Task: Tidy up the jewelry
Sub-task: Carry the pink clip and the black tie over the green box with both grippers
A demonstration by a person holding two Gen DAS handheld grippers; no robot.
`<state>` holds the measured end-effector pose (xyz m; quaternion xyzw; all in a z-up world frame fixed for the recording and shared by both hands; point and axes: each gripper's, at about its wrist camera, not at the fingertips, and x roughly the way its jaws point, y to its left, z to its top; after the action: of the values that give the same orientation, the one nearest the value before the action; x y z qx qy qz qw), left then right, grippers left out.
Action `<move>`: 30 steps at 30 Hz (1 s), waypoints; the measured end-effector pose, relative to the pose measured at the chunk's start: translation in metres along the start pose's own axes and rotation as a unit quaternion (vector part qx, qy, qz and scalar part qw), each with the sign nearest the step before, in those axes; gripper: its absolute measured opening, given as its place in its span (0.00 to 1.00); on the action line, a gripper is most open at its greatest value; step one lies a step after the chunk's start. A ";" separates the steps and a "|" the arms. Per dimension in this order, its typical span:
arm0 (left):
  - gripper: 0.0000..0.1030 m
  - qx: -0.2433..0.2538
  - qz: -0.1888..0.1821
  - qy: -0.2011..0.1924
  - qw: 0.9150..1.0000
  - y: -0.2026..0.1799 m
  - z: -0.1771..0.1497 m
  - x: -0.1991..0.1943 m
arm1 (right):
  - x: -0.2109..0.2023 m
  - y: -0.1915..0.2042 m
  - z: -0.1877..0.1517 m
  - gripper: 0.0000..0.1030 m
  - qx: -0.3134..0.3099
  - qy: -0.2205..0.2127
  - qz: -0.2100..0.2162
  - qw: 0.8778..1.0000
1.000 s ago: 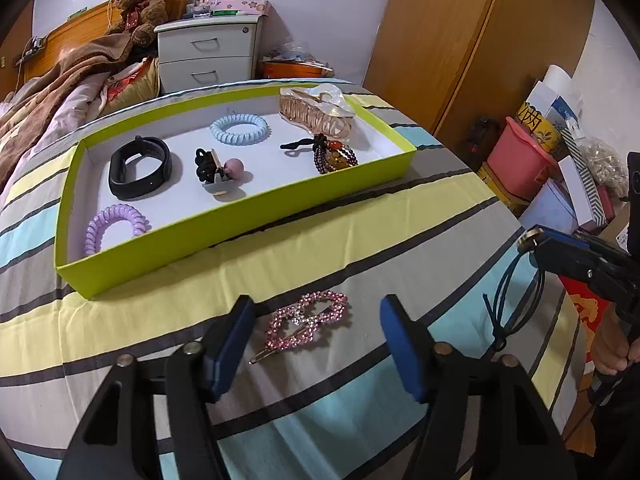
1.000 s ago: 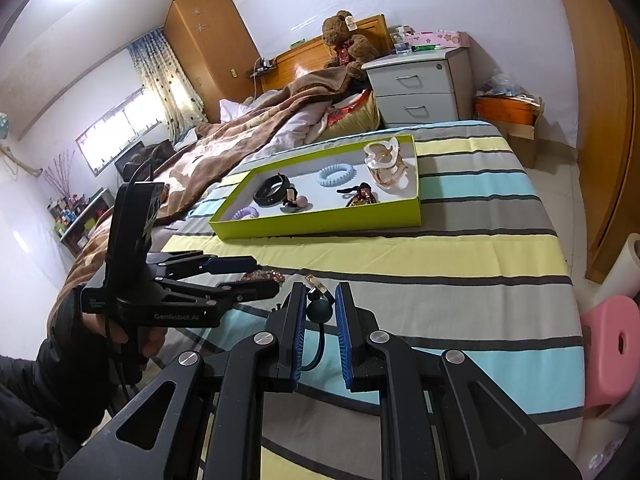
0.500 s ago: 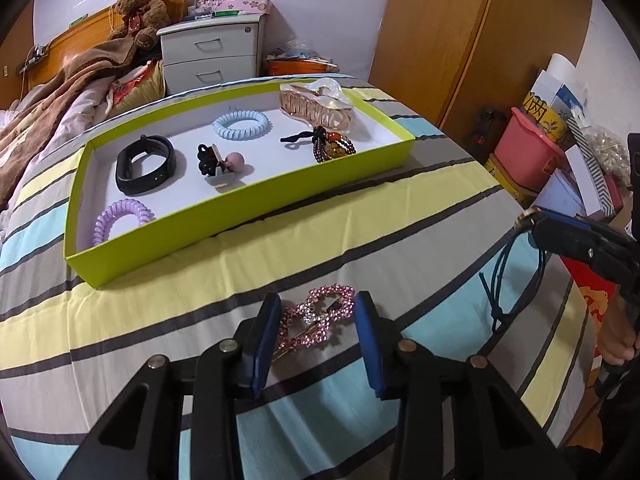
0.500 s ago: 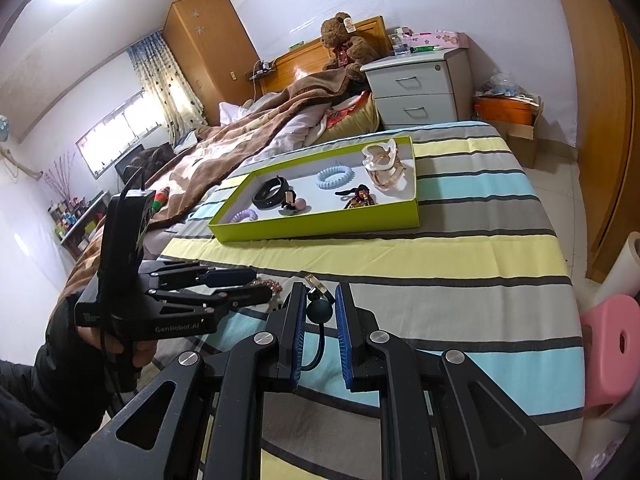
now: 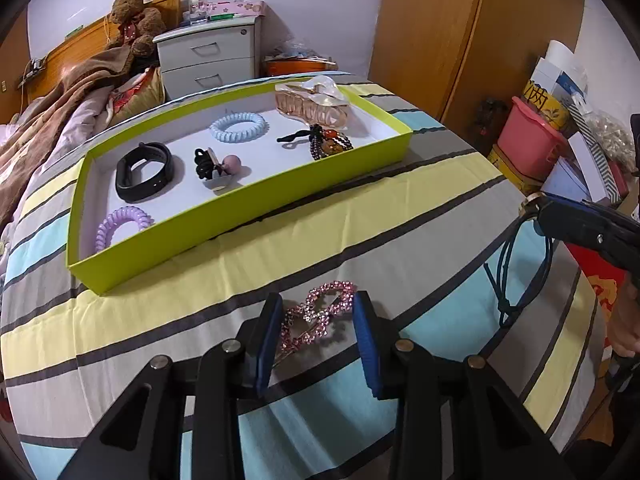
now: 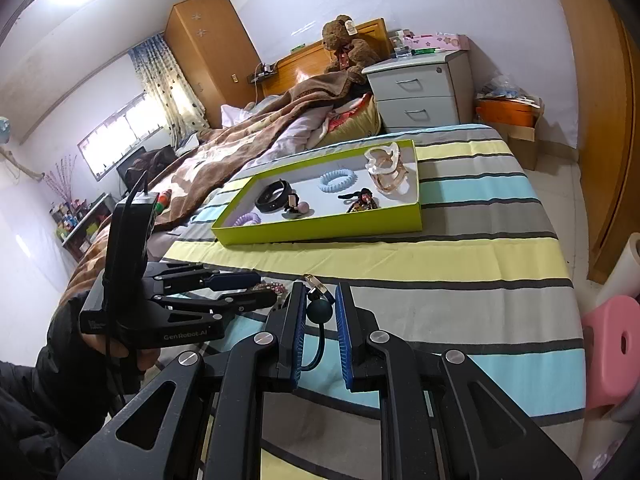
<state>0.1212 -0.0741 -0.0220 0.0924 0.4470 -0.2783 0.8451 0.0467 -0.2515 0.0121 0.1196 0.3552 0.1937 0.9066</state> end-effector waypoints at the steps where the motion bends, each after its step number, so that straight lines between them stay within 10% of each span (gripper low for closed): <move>1: 0.36 -0.002 0.002 -0.001 1.000 0.001 0.000 -0.001 | 0.000 0.000 0.000 0.15 0.000 0.000 0.000 1.000; 30: 0.36 -0.023 0.043 -0.071 0.996 0.020 0.037 -0.050 | 0.012 0.006 0.048 0.15 -0.028 -0.022 -0.007 0.999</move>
<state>0.1362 -0.0527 0.0385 0.0719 0.3881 -0.2366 0.8878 0.0861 -0.2444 0.0418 0.0955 0.3305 0.1946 0.9186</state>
